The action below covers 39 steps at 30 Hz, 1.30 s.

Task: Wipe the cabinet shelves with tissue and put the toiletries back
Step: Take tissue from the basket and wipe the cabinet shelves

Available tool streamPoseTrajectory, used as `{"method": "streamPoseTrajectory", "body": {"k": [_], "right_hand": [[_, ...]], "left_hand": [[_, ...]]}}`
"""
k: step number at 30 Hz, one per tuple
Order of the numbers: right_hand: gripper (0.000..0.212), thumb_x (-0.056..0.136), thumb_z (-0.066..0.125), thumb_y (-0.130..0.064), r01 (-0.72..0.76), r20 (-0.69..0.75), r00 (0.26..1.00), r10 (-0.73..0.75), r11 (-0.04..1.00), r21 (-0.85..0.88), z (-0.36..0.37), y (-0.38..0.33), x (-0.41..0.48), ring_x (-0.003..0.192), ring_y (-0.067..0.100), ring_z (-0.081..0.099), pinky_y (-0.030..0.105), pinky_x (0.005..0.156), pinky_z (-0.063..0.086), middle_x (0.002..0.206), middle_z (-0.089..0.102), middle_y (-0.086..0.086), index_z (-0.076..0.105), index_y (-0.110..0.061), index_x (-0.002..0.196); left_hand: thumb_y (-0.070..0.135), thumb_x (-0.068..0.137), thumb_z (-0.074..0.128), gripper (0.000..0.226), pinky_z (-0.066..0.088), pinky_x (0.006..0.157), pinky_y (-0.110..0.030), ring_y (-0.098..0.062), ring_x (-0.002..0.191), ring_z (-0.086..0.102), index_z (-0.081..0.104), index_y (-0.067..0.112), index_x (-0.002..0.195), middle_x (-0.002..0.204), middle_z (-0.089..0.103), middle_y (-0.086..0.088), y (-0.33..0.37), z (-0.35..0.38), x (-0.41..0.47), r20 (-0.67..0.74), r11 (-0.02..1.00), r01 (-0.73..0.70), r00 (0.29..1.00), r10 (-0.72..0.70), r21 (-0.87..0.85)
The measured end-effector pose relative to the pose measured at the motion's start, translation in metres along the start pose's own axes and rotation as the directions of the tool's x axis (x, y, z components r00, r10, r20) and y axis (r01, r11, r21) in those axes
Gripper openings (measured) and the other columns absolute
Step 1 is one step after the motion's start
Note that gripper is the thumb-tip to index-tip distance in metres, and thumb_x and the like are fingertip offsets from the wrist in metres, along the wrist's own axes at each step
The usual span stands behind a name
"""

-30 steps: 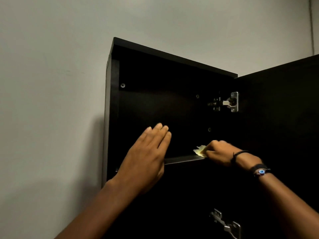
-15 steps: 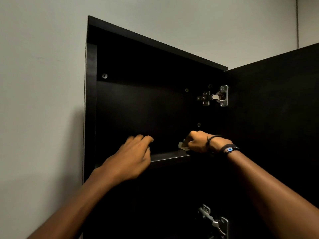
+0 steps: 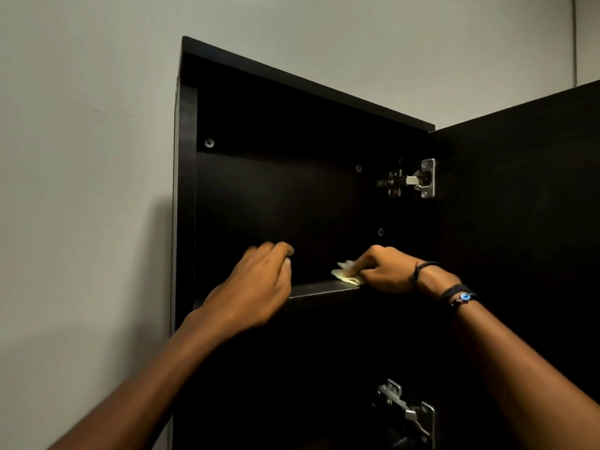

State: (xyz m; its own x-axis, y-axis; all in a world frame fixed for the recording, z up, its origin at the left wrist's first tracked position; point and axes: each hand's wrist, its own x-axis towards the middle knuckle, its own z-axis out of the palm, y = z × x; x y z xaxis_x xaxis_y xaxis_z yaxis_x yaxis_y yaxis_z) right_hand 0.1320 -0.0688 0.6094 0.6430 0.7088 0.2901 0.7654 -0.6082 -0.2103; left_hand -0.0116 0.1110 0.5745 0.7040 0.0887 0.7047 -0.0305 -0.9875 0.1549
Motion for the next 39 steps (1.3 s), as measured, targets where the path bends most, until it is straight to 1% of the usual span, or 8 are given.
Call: {"method": "streamPoseTrajectory", "body": {"k": [4,11,16,18,21,28,32,39], "right_hand": [[0.034,0.09,0.05,-0.01,0.28,-0.141,0.955,-0.26,0.948,0.154,0.035,-0.054,-0.022,0.104,0.006,0.061,0.022,0.093,0.048,0.116,0.067,-0.004,0.066,-0.025,0.116],[0.033,0.07,0.066,0.005,0.476,-0.641,0.683,-0.35,0.879,0.027,0.104,-0.052,-0.071,0.093,0.021,0.066,0.033,0.083,0.054,0.1,0.071,0.003,0.073,-0.014,0.097],[0.038,0.077,0.062,0.001,0.133,-0.272,0.955,-0.115,0.99,0.051,0.209,0.007,-0.078,0.107,0.018,0.057,0.026,0.092,0.047,0.113,0.064,0.0,0.067,-0.017,0.109],[0.025,0.082,0.06,-0.004,-0.048,-0.162,0.985,0.056,0.997,0.052,0.238,0.037,-0.079,0.104,0.021,0.06,0.029,0.088,0.052,0.113,0.064,0.004,0.068,-0.017,0.102],[0.015,0.082,0.056,-0.004,-0.125,-0.132,0.984,0.121,0.992,-0.024,0.259,0.049,-0.085,0.106,0.026,0.058,0.028,0.084,0.051,0.111,0.063,0.006,0.067,-0.011,0.088],[0.04,0.067,0.056,0.003,0.29,-0.206,0.945,-0.255,0.944,0.157,0.294,-0.057,-0.132,0.103,0.019,0.048,0.028,0.085,0.047,0.109,0.06,0.0,0.064,-0.012,0.103],[0.041,0.066,0.06,0.006,0.356,-0.284,0.915,-0.288,0.906,0.229,0.308,-0.071,-0.14,0.101,0.017,0.049,0.026,0.082,0.05,0.108,0.061,0.002,0.065,-0.01,0.104],[0.043,0.059,0.057,0.015,-0.024,-0.428,0.897,0.112,0.978,0.205,0.293,0.052,-0.115,0.094,0.036,0.057,0.024,0.083,0.04,0.101,0.066,0.013,0.07,-0.003,0.095]], "left_hand": [[0.025,0.099,0.039,0.028,0.041,0.091,-0.023,-0.007,0.106,0.05,0.053,0.022,0.122,0.115,0.057,0.006,0.007,-0.003,-0.014,-0.299,0.992,-0.108,0.951,0.083,-0.066],[0.02,0.094,0.04,0.036,0.034,0.107,-0.021,-0.007,0.123,0.044,0.051,0.013,0.127,0.128,0.052,0.001,0.022,0.014,-0.094,-0.3,0.973,-0.23,0.931,0.209,-0.036],[0.029,0.097,0.033,0.042,0.025,0.114,-0.024,-0.007,0.134,0.033,0.045,0.016,0.135,0.137,0.046,0.002,0.008,0.071,-0.155,-0.1,0.994,-0.107,0.99,0.105,-0.02],[0.037,0.098,0.024,0.047,0.025,0.115,-0.025,-0.004,0.137,0.027,0.039,0.019,0.139,0.14,0.042,0.005,-0.002,0.098,-0.177,0.007,1.0,-0.028,1.0,0.028,-0.015],[0.043,0.097,0.016,0.053,0.022,0.115,-0.023,-0.003,0.137,0.024,0.035,0.02,0.141,0.142,0.039,0.007,-0.016,0.127,-0.203,0.102,0.998,0.053,0.993,-0.051,-0.02],[0.036,0.101,0.026,0.04,0.024,0.104,-0.007,0.003,0.126,0.035,0.041,0.024,0.136,0.132,0.045,0.011,-0.021,0.146,-0.224,0.067,0.937,0.257,0.966,-0.248,-0.237],[0.047,0.096,0.021,0.048,0.031,0.101,-0.013,0.005,0.123,0.037,0.04,0.028,0.135,0.128,0.044,0.016,-0.017,0.144,-0.227,0.064,0.888,0.316,0.948,-0.313,-0.334],[0.054,0.094,0.017,0.055,0.032,0.106,-0.022,-0.002,0.125,0.038,0.046,0.024,0.13,0.128,0.049,0.01,-0.015,0.148,-0.231,0.07,0.925,0.287,0.958,-0.278,-0.247]]}}
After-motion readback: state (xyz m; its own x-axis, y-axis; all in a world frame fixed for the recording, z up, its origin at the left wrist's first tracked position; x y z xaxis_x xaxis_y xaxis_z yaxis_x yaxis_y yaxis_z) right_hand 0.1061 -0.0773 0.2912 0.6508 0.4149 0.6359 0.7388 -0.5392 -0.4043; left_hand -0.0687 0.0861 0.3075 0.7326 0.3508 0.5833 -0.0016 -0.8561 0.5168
